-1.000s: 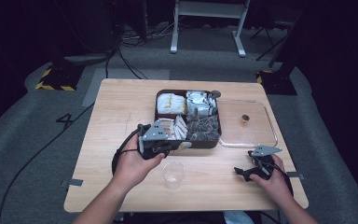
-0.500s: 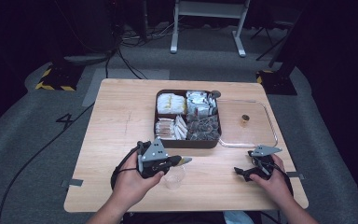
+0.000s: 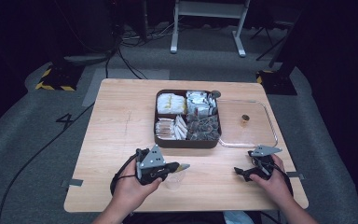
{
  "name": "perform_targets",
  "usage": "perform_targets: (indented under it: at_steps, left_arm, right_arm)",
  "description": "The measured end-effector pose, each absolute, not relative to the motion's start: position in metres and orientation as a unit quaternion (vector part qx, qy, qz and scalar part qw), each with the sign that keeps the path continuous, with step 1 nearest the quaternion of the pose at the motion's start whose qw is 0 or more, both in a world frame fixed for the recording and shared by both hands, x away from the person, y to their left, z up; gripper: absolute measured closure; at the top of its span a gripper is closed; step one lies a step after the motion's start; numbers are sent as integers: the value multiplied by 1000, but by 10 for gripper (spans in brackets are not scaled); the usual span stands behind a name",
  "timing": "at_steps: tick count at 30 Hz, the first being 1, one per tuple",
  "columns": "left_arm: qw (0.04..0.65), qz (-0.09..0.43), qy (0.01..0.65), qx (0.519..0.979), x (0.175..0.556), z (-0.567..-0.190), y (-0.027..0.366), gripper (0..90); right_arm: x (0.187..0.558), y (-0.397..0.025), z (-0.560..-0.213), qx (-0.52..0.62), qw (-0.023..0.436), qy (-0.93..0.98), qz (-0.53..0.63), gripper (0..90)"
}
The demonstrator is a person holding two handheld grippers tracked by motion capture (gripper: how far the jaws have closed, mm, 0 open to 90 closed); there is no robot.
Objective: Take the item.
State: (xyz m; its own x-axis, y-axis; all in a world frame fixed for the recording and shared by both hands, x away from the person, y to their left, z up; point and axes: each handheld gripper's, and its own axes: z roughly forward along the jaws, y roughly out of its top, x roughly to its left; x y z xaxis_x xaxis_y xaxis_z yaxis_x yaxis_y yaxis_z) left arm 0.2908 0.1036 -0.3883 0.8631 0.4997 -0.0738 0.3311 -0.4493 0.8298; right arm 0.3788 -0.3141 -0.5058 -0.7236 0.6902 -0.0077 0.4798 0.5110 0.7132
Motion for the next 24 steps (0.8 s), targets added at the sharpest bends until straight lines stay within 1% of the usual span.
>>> perform_targets:
  at_steps: [9, 12, 15, 16, 19, 24]
  left_arm:
    - [465, 89, 248, 845, 291, -392, 106, 900]
    - [461, 70, 244, 850, 292, -393, 105, 889]
    - [467, 72, 242, 847, 292, -394, 105, 719]
    - [468, 76, 244, 846, 292, -394, 105, 683]
    - [473, 80, 249, 841, 293, -393, 106, 613]
    - [469, 98, 254, 840, 295, -388, 108, 537]
  right_arm:
    - [379, -314, -506, 342, 147, 857, 358, 10]
    - [379, -314, -506, 342, 147, 857, 358, 10]
    - [379, -314, -506, 342, 147, 857, 358, 10]
    - [379, -314, -506, 342, 147, 857, 358, 10]
    - [379, -314, -506, 342, 147, 857, 358, 10]
    - [379, -314, -506, 342, 147, 857, 358, 10]
